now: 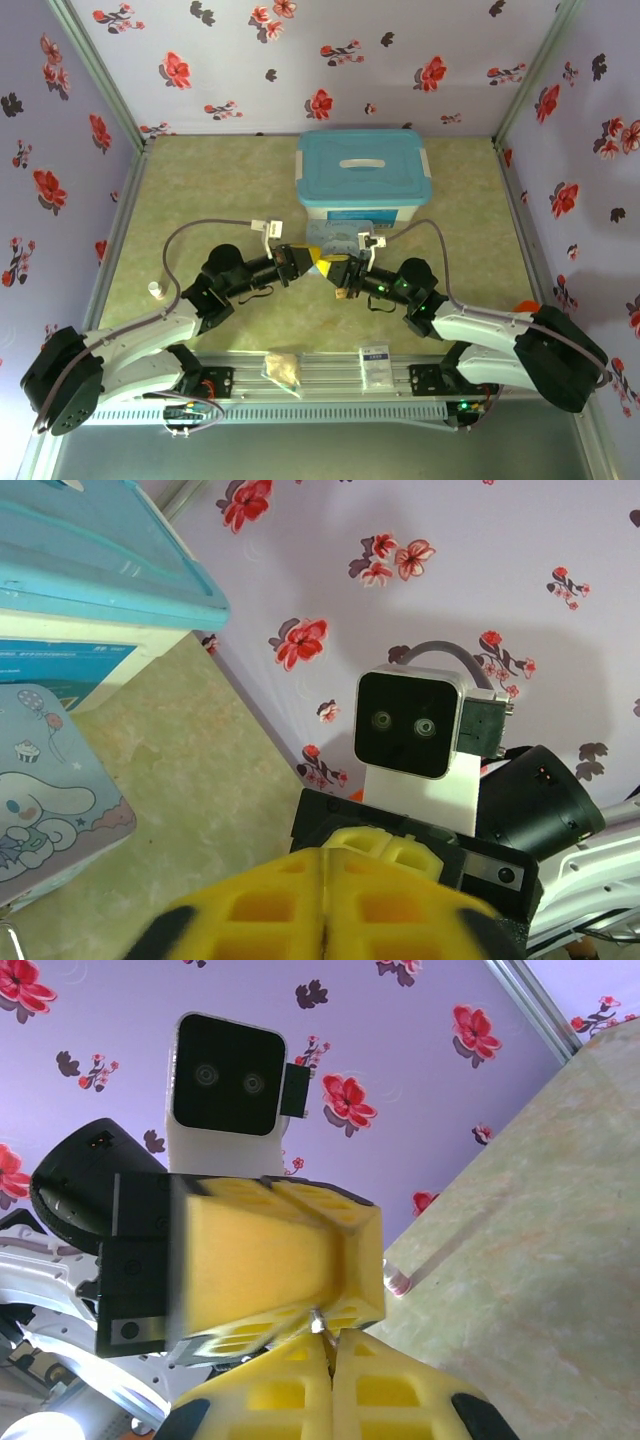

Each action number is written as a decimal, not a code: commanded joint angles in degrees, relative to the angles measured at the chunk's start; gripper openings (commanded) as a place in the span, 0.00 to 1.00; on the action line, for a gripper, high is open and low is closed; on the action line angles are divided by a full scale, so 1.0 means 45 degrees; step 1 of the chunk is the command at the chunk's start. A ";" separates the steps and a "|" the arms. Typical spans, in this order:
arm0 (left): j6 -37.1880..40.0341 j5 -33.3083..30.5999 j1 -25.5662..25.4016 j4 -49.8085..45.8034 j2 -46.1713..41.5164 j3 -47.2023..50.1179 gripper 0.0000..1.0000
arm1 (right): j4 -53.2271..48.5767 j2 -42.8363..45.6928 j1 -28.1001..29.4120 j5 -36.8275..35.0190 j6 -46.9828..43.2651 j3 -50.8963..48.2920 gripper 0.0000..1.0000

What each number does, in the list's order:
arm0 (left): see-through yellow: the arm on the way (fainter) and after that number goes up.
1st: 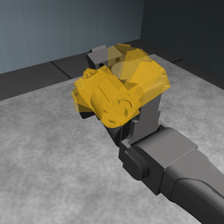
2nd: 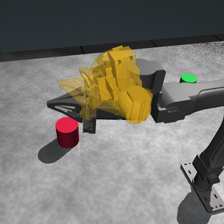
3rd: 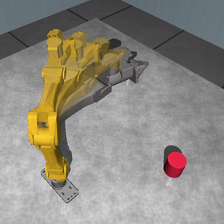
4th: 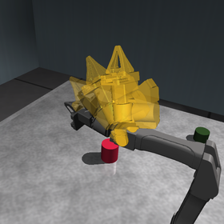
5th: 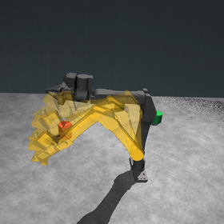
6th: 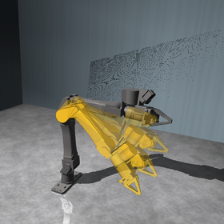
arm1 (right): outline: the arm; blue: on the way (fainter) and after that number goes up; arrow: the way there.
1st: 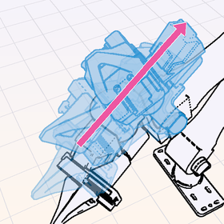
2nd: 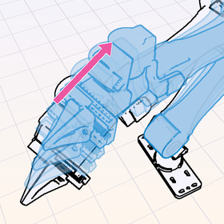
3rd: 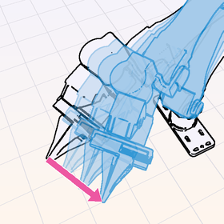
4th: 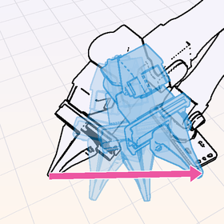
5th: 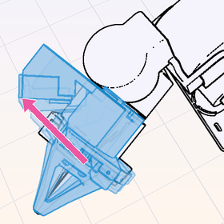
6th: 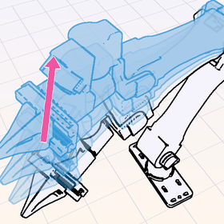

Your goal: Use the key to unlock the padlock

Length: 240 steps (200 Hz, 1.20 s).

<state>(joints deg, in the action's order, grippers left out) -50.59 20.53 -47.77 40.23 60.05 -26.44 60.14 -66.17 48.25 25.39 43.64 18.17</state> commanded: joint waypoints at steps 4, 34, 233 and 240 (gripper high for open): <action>-0.0064 -0.1245 0.0007 -0.0090 -0.0307 0.0046 0.46 | -0.0455 0.0226 -0.0127 -0.0280 -0.0061 -0.0114 0.00; -0.0242 -0.3186 -0.0061 -0.2221 -0.0745 0.0110 0.62 | -0.5633 0.1283 -0.0735 -0.1666 -0.0886 0.0449 0.00; -0.0379 -0.5319 -0.3134 -0.6588 0.9154 -0.4774 0.61 | -1.4863 0.5087 -0.2989 -0.4173 -0.1790 0.0001 0.00; -0.0460 -0.5217 -0.3153 -0.6506 0.9310 -0.4859 0.59 | -1.4887 0.5155 -0.2988 -0.4214 -0.1777 -0.0052 0.00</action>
<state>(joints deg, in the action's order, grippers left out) -51.24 -5.19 -62.57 7.81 99.20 -46.89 -5.54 -44.31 34.96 7.92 35.97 19.55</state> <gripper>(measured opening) 0.613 0.051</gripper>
